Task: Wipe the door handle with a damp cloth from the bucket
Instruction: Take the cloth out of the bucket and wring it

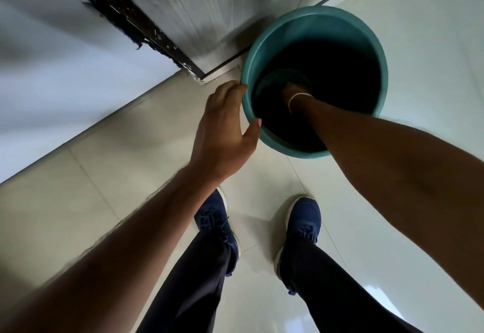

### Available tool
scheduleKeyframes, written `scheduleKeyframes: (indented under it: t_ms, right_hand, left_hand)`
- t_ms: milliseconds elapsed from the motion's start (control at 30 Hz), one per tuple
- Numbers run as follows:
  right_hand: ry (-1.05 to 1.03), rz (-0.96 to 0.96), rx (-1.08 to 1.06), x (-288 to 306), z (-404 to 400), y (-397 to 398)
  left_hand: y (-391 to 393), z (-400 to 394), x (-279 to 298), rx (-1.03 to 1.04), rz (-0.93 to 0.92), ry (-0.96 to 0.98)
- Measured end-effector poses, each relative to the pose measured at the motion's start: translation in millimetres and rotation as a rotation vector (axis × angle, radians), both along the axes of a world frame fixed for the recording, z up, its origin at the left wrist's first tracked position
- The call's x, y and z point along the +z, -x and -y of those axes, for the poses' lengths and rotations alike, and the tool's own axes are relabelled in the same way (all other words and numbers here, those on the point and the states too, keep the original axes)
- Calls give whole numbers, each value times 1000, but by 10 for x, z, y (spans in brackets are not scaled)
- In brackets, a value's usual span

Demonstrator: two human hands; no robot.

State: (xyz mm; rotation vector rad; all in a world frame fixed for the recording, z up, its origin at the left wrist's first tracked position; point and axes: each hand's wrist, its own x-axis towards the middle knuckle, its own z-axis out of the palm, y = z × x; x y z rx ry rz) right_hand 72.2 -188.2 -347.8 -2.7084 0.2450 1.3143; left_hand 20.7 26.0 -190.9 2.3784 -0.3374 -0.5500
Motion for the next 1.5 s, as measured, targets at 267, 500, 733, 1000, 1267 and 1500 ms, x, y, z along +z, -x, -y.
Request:
scheduleKeyframes:
  t_ms: [267,500,733,1000,1267,1500]
  right_hand:
    - [-271,182,-615,1229,-58,264]
    - [-950,171,-1218,3178,188,676]
    - [-1368,102,-1426,5095,260,1055]
    - [-557,516,-1012,6394,41,1369]
    - [-476,853,-912,7246,-155,1741]
    - [-644,815,-651,7845,-479,2037]
  left_hand:
    - [-83,176,472,138,-257,12]
    - [-392,362,1756,394,-626,291]
    - [-312,465,3527,271,-985,698]
    - [169,463,4863,348,-779,685]
    - [634,401,5694,391,-591,729]
    - [1158,94,6232,482,-369,704]
